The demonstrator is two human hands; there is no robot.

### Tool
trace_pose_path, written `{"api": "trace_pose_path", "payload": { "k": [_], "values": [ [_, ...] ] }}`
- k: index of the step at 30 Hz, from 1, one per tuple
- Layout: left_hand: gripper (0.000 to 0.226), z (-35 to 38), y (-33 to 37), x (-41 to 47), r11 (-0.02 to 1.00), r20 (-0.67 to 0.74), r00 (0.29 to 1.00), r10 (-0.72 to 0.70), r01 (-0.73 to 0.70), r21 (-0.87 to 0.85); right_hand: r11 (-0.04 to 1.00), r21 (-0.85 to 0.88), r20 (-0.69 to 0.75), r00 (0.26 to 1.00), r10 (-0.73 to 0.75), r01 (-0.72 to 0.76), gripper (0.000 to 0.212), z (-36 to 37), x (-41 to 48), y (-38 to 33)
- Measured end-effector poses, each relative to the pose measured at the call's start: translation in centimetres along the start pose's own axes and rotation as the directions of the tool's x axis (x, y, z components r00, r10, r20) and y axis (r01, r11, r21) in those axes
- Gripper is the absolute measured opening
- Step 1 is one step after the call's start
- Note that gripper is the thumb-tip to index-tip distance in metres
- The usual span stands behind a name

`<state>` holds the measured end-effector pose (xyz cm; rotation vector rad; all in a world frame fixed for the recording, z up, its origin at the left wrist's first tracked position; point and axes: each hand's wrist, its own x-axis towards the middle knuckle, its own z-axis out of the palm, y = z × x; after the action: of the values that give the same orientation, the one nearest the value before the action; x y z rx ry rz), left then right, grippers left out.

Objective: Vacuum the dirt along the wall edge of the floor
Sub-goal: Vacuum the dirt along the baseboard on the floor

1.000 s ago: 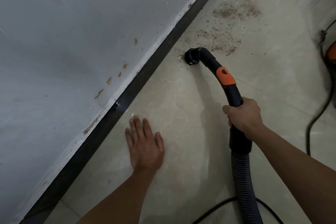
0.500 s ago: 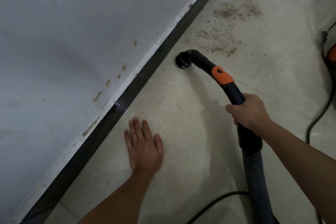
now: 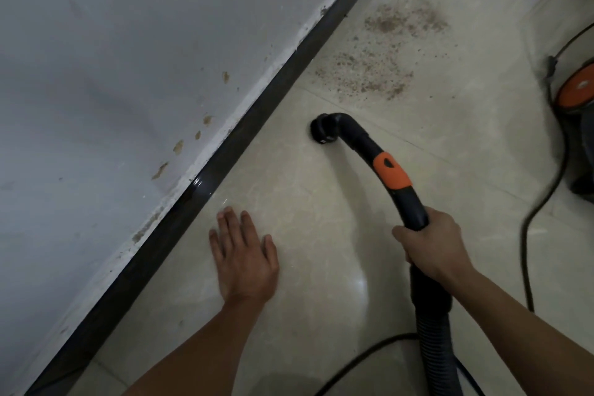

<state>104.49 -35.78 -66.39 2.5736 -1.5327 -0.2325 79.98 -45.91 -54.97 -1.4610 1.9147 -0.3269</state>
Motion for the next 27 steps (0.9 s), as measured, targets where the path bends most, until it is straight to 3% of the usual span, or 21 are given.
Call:
{"api": "trace_pose_path", "payload": {
  "k": [7,15,20,27],
  "values": [
    [0.067,0.2,0.0,-0.1,1.000,0.002,1.000,0.017,-0.017,0.017,0.997,-0.054,0.074,0.996,-0.055,0.059,0.014,0.5,0.6,-1.8],
    [0.069,0.3,0.2,-0.2,1.000,-0.016,1.000,0.024,-0.023,0.019,0.977,-0.099,-0.184,0.968,0.168,-0.188,0.012,-10.1,-2.5,9.5],
    [0.068,0.4,-0.1,-0.4,0.999,-0.048,0.998,0.030,-0.028,0.033,0.974,-0.039,-0.262,0.943,0.205,-0.222,0.011,-13.2,-1.3,13.6],
    [0.066,0.3,1.0,-0.6,0.999,-0.055,0.998,0.028,-0.025,0.043,0.979,0.026,-0.167,0.964,0.205,-0.204,0.016,-14.5,-4.3,17.6]
  ]
}}
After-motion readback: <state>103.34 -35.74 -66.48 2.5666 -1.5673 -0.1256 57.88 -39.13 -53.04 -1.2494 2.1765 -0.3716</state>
